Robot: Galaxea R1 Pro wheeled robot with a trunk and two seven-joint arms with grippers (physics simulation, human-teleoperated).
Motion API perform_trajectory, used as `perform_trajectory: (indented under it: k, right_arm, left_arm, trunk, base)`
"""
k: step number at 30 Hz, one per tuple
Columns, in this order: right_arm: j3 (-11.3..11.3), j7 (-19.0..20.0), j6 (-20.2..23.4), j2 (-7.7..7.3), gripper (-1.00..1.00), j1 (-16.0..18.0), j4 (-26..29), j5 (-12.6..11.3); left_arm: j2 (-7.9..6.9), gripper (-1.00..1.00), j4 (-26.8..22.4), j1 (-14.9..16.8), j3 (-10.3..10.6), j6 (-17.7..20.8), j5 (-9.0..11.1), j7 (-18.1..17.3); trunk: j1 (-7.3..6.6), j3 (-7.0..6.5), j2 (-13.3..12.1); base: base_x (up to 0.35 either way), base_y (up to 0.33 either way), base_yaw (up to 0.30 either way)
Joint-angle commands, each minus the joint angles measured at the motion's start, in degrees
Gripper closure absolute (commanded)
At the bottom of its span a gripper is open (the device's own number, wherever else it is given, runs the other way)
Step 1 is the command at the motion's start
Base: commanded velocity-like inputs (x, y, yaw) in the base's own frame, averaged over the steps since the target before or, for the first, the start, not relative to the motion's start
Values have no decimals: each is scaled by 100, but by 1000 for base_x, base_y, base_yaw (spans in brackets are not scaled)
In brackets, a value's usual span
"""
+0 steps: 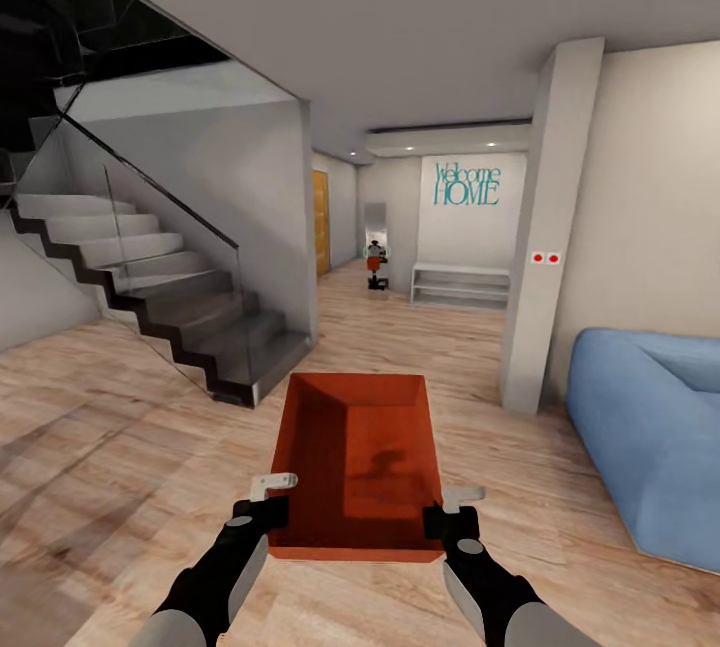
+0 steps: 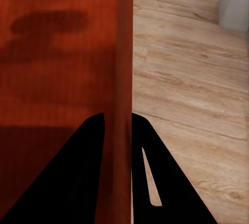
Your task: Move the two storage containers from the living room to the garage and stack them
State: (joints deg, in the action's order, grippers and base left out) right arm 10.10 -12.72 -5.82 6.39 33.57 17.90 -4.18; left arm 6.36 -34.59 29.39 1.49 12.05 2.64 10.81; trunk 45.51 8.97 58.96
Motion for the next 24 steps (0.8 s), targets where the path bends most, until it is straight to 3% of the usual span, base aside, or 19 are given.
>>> perform_trajectory:
  k: [1,12,24]
  right_arm:
    - [-23,-28,-5,3,100,0,-15,-91]
    - [-25,-36,-35,3,100,0,-6,-91]
    - [-21,-36,-35,3,100,0,-13,-91]
  left_arm:
    - [5,100,-95,5,-52,-200,-44,71]
    - [5,100,-100,5,-52,-203,-47,71]
    - [5,100,-100,5,-52,-203,-50,71]
  trunk:
    - [4,9,5]
    - [4,9,5]
    - [4,9,5]
  base:
    - [322,0,0]
    - [322,0,-3]
    - [322,0,-219]
